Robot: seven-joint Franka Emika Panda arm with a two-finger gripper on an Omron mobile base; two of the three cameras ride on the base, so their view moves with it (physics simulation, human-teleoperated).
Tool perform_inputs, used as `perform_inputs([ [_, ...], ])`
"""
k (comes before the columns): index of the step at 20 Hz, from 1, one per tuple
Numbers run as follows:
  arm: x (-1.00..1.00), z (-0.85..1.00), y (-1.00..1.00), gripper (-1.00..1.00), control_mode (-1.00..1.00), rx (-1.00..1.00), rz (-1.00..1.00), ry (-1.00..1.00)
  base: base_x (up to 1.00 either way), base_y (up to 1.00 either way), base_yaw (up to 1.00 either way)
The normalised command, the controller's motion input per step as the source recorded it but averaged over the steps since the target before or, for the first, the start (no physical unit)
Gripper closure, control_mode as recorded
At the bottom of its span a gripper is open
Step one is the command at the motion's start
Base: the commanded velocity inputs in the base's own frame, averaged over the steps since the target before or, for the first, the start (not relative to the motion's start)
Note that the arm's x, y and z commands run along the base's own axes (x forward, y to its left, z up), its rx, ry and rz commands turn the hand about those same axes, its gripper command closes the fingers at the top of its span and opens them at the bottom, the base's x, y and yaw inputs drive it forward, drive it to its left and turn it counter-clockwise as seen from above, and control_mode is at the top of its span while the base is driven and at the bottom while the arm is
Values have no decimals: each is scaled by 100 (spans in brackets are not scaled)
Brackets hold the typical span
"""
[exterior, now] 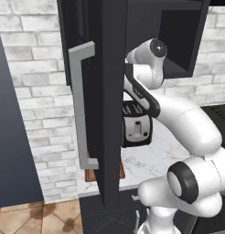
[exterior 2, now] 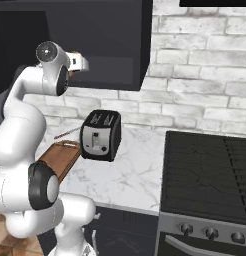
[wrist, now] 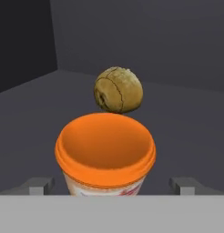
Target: Pick the bread, place it on the cutting board, pick the jam, place it on the counter, and close the cabinet.
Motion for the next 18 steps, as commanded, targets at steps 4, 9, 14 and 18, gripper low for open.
perform_inputs([
  [4, 14, 0, 8, -100, -100, 0, 4, 0, 0, 0, 0],
  [9, 10, 0, 9, -100, -100, 0, 5, 0, 0, 0, 0],
  [14, 4, 0, 11, -100, -100, 0, 5, 0, 0, 0, 0],
  [18, 0, 0, 6, 100, -100, 0, 4, 0, 0, 0, 0],
])
